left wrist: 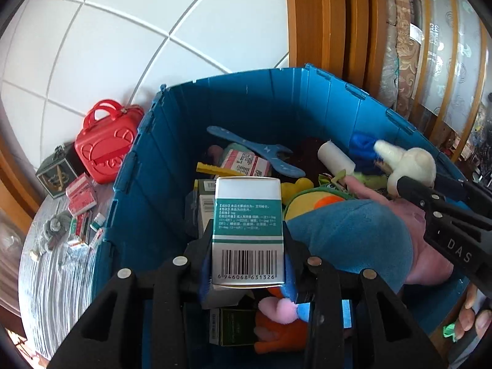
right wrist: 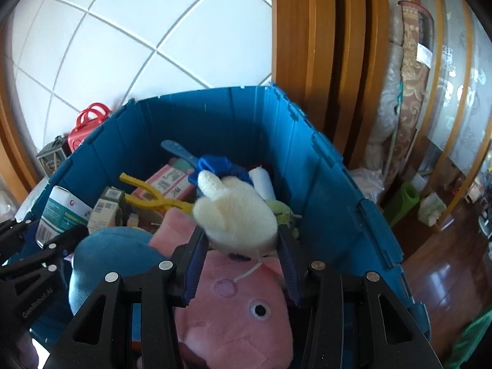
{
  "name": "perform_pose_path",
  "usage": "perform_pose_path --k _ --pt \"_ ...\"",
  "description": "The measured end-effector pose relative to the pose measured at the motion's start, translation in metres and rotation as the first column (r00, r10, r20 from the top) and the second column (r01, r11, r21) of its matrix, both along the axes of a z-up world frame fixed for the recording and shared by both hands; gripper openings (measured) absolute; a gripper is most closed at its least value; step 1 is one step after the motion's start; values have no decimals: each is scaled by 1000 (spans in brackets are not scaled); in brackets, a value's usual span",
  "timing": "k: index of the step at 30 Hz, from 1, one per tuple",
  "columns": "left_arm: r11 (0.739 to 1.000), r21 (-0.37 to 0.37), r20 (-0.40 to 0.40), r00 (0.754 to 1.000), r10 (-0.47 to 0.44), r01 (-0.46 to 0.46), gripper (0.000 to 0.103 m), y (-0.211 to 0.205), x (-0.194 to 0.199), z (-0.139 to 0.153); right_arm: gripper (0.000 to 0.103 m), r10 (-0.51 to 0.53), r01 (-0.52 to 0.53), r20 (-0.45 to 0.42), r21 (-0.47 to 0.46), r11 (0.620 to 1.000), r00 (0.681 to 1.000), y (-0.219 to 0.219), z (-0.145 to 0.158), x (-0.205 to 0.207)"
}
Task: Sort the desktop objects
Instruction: 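Open both tools to drop the box and bunny into the crate, then withdraw both tools from the crate back over the bed items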
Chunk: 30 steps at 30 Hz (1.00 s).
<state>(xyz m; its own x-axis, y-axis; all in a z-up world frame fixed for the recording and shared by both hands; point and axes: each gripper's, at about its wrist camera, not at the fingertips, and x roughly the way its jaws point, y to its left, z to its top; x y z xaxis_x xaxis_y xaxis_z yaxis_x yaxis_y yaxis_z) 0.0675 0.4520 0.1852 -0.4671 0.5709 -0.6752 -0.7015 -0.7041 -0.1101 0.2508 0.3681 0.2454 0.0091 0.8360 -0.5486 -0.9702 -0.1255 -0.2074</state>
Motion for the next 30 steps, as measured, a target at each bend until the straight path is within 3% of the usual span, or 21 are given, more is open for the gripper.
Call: perform_pose_path --k 5,8,10,14,18,20,30 --pt "999 -17 -7 1000 27 -27 44 -1 0 -1 46 22 -22 -3 -12 1000 1000 2 -2 4" --pt "999 -20 -15 999 49 -49 53 -4 0 -1 52 30 -30 6 -15 999 1000 2 -3 4" --pt "998 -22 -15 998 57 -57 57 -5 -1 -3 73 35 -35 4 -11 999 999 0 -3 5" --pt "996 -29 -37 996 82 -83 65 -9 1 -3 80 64 -64 24 7 998 998 -12 -1 4" --pt "995 -10 -51 994 97 -98 76 -19 4 -1 94 71 -72 24 31 997 997 -21 3 6" --pt "995 6 -50 994 95 -95 76 -24 5 1 100 75 -76 16 40 996 997 -25 5 6" --pt "985 125 -89 987 131 -119 77 -81 17 8 102 95 -95 10 65 993 995 -52 6 -13"
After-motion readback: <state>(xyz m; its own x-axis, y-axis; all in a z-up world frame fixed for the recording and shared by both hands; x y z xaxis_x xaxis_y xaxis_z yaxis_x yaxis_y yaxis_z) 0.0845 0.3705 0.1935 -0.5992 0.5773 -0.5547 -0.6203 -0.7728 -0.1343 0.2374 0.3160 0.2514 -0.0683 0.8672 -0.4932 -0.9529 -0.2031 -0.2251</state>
